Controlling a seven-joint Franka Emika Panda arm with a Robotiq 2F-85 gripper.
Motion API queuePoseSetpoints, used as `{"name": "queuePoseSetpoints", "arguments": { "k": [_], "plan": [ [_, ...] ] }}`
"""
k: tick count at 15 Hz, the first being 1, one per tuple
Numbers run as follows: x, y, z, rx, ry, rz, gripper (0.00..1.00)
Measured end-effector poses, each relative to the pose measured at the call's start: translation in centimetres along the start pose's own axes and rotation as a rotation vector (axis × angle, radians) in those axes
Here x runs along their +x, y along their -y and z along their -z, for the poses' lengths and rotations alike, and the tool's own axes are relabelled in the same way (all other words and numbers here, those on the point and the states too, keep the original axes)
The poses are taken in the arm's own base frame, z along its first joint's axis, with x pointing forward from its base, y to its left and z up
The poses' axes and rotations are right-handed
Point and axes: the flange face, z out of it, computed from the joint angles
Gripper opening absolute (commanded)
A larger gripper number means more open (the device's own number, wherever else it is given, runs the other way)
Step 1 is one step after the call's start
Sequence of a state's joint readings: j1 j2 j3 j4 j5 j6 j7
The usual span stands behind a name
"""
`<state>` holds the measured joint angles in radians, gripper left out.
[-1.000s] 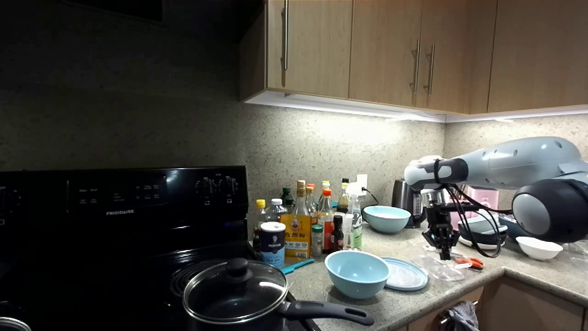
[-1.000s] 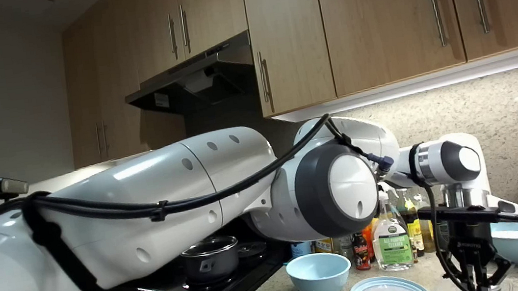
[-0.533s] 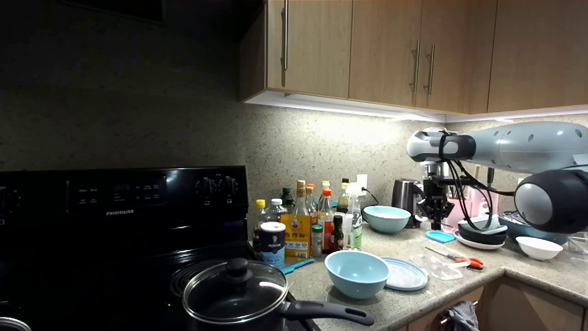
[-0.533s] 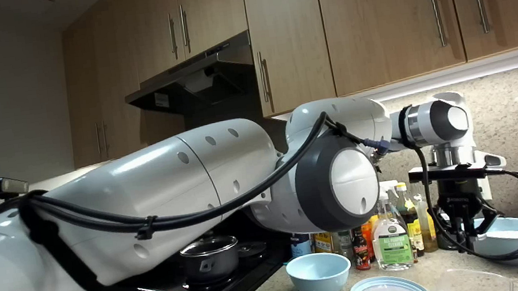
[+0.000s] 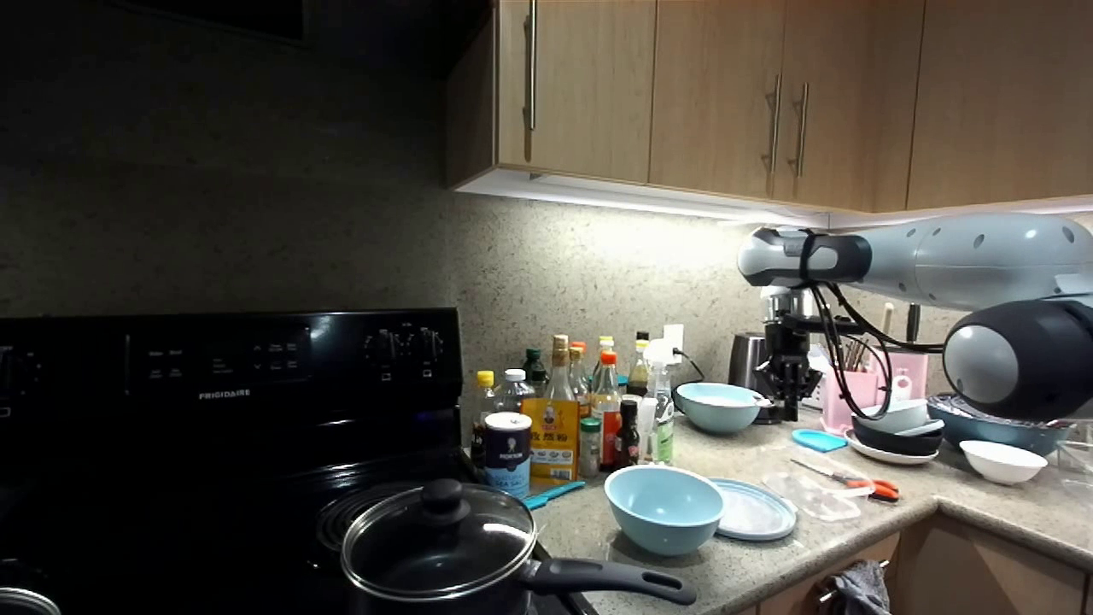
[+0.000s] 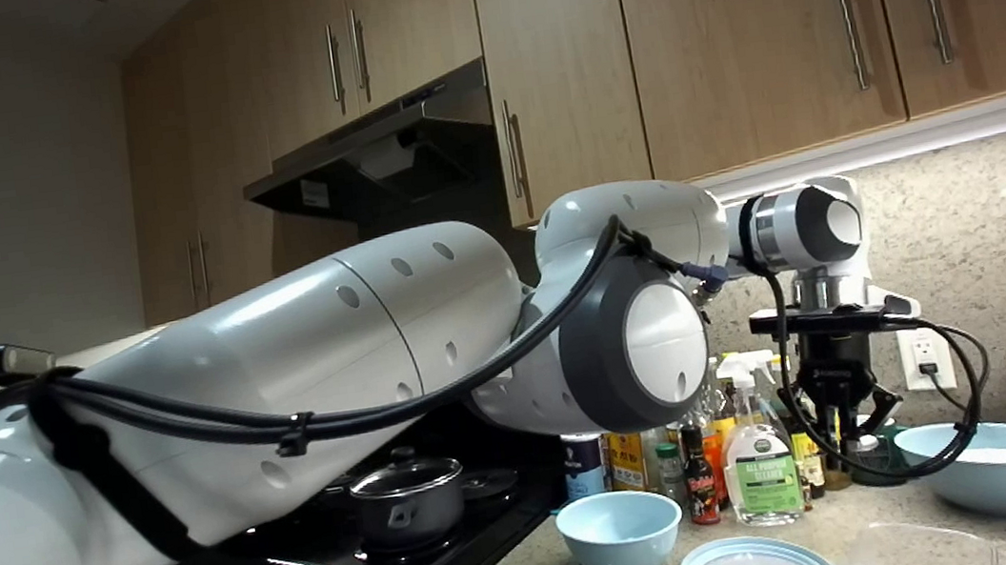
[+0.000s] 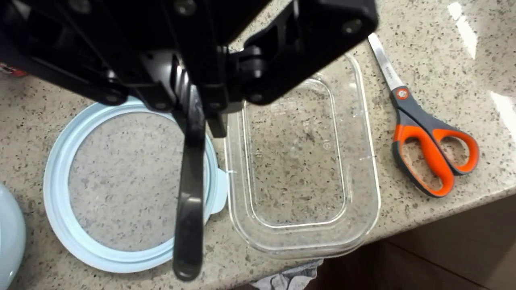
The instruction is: Put the spoon on the white plate
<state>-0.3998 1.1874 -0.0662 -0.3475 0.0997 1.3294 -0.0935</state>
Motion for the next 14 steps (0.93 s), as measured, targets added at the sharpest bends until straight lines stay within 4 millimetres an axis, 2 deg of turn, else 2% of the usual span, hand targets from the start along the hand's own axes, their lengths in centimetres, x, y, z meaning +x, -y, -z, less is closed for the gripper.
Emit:
{"name": "queuePoseSetpoints", "arguments": {
  "k": [4, 5, 8, 10, 14],
  "plan": [
    [0.0, -0.3, -0.1, 0.001, 0.001, -0.004, 0.11],
    [0.0, -0.4, -0.1, 0.001, 0.001, -0.005, 0.03],
    [0.0, -0.1, -0.2, 0.002, 0.002, -0.001, 0.03],
    [0.2, 1.0, -0.6, 0.008, 0.009, 0.027, 0.03],
    [0.8, 5.4, -3.0, 0.022, 0.045, 0.098, 0.03]
  ]
}}
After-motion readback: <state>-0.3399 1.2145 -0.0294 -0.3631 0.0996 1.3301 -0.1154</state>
